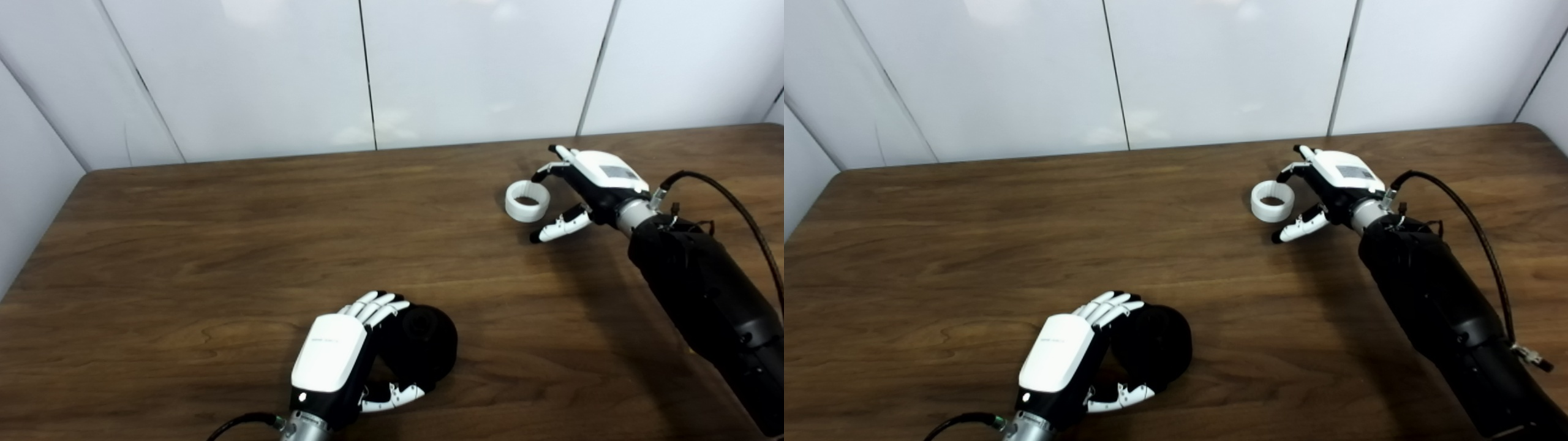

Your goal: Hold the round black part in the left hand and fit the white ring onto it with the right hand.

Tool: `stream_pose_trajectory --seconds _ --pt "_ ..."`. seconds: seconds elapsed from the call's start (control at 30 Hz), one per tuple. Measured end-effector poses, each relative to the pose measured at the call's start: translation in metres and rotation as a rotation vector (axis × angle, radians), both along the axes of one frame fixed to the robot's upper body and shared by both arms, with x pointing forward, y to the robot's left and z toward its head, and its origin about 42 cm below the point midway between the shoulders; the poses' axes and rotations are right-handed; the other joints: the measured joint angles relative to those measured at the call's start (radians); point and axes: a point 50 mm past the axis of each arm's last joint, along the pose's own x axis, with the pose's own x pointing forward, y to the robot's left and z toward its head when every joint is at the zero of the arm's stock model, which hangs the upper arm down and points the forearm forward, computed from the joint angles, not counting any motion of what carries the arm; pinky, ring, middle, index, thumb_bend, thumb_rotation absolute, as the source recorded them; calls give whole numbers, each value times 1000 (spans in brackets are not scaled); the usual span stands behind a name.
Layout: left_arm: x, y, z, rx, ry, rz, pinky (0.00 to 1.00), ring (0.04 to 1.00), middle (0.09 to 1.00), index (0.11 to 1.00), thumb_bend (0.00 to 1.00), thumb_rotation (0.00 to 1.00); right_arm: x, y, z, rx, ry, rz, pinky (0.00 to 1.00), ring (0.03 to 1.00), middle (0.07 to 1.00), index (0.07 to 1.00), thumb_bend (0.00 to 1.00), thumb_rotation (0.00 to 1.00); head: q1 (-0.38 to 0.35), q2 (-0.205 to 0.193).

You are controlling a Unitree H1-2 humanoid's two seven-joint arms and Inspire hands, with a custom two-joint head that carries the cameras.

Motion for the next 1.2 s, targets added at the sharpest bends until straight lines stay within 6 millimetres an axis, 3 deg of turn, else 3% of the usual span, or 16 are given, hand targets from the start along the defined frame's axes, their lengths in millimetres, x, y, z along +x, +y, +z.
stream_pose_trajectory --seconds 0.67,1.2 --pt "-1 -1 -1 0 3 -2 727 897 863 754 723 366 13 -2 9 76 -7 -24 1000 1000 1000 790 862 422 -3 0" --pt "-1 -1 -1 0 6 -4 737 898 863 758 715 393 29 -10 -7 84 47 -86 1000 1000 1000 787 863 389 -2 8"
